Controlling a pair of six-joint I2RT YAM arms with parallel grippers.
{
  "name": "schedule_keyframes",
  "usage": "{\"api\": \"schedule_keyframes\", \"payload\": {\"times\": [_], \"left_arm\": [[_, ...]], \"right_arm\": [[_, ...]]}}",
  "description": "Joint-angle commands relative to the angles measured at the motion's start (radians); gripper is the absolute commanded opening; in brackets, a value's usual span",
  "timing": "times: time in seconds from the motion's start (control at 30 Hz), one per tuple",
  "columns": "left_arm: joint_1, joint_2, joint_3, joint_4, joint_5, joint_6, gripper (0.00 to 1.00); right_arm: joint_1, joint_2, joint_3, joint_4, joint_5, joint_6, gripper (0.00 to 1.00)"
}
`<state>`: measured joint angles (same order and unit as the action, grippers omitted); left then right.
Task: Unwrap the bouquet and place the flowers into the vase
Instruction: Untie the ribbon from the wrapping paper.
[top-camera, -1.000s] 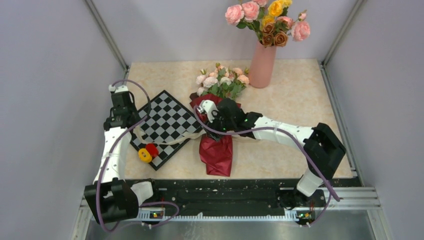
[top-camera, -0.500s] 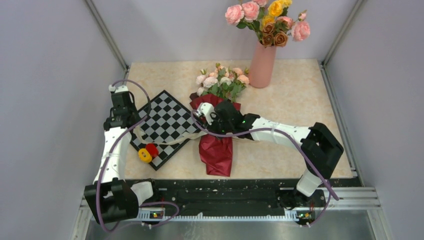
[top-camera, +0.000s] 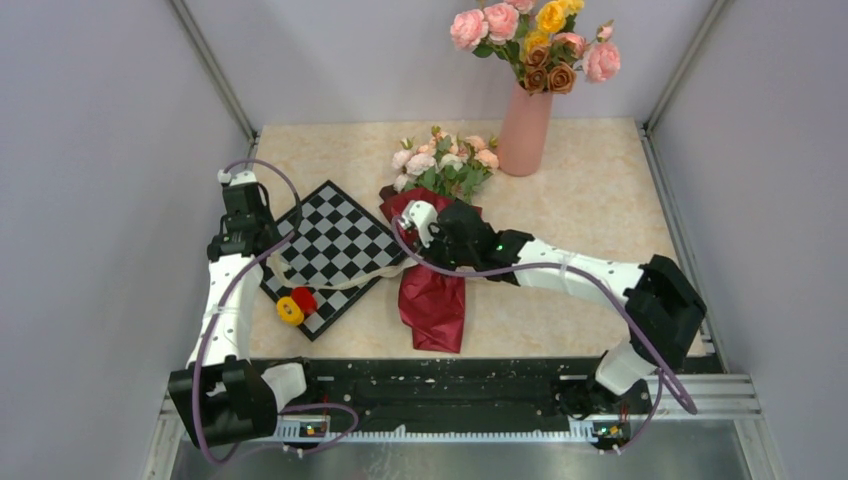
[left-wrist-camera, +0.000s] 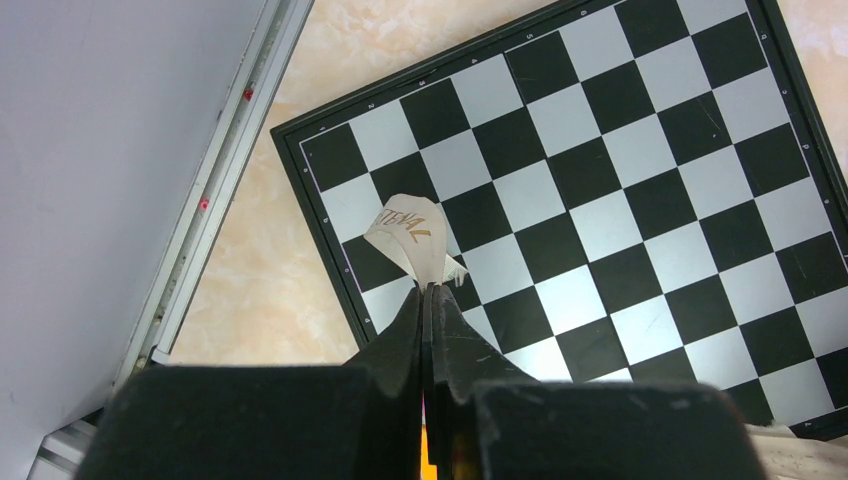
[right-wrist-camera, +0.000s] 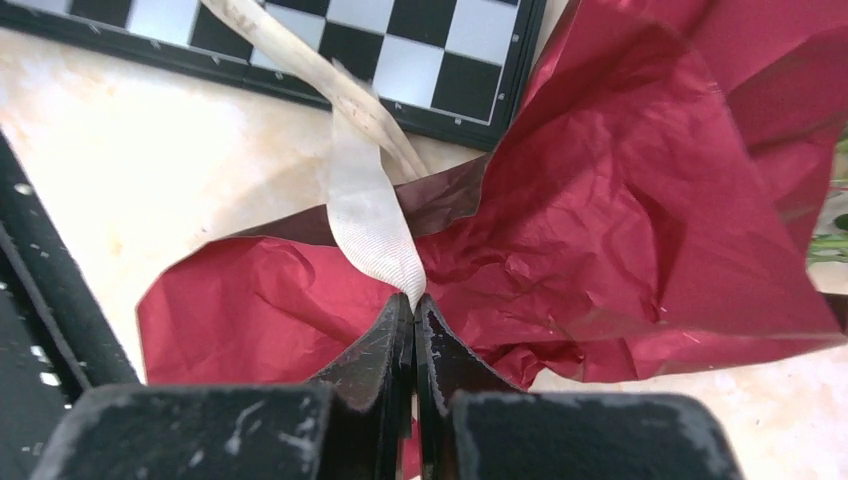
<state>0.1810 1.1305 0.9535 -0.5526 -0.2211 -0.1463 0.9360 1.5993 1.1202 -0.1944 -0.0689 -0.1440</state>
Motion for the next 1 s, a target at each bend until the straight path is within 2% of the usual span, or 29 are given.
{"api": "schedule_keyframes", "payload": {"times": [0.0,0.17,0.33,0.53,0.97], "left_arm": [[0.005,-0.027,0.010,0.015,-0.003,0.011,0.00],[0.004,-0.022,0.010,0.019,-0.008,0.013,0.00],[0.005,-0.019,0.011,0.014,-0.005,0.014,0.00],[0.004,-0.025,0.008,0.016,-0.007,0.016,0.00],[0.008,-0.044,0.000,0.021,-0.030,0.014,0.00]], "right_arm": [[0.014,-0.160,-0.005,0.025,-0.013,0.084,0.00],[0.014,-0.275,-0.023,0.010,0.058,0.167,0.00],[-0.035,-0.332,0.020,-0.086,0.254,0.236,0.00],[-0.277,-0.381,0.008,-0.152,0.173,0.421,0.00],[-0.741,-0.426,-0.129,-0.187,0.357,0.543,0.00]]}}
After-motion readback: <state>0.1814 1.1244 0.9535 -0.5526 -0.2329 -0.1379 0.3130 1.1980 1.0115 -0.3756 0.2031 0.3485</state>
